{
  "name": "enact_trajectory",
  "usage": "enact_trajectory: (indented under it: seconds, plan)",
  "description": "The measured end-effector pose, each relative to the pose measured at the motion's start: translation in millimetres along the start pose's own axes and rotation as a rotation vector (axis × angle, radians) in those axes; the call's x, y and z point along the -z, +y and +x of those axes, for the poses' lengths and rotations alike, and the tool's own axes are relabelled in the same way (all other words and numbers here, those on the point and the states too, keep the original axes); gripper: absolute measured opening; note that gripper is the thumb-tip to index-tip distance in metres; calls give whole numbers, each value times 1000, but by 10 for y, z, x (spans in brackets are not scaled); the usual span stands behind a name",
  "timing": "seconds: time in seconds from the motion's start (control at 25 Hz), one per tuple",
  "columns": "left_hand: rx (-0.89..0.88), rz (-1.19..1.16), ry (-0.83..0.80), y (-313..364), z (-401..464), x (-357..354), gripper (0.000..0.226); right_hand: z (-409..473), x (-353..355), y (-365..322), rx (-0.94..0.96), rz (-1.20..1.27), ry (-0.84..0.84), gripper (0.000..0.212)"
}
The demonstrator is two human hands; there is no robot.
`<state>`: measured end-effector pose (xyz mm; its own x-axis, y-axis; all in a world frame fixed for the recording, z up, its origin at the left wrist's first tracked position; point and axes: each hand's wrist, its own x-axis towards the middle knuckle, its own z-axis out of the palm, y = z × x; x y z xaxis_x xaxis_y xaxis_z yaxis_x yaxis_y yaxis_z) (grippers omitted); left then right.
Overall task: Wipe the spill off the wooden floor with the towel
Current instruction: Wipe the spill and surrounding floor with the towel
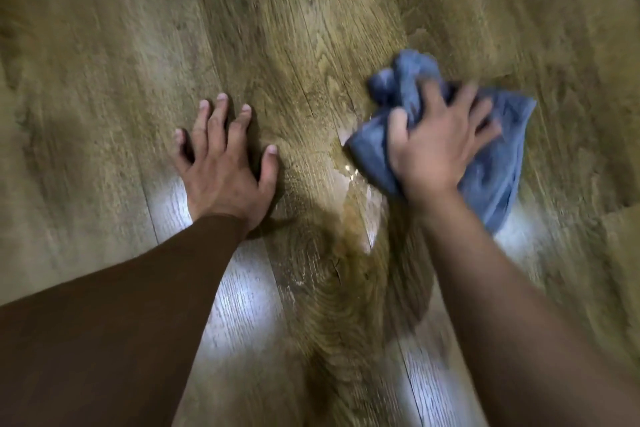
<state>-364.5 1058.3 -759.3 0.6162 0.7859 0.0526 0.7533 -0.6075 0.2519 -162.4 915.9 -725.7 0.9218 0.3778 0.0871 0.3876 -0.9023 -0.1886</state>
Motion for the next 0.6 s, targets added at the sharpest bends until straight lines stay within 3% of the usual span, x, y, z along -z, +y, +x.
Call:
enact_trajectory:
  seconds: [0.16, 0.28, 0.4, 0.6]
  plan:
    - [-12, -6, 35, -10, 2, -33, 62, 782, -107, -89, 50, -28, -5, 58]
    - [-16, -14, 45, -26, 6, -46, 61, 711, -114, -66, 92, -27, -20, 55]
    - [-14, 2, 47, -16, 11, -49, 61, 99, 12, -22, 158, 18, -46, 52]
    - [-14, 8, 37, -36, 13, -37, 62, -1747, 218, 92, 218, 77, -188, 59]
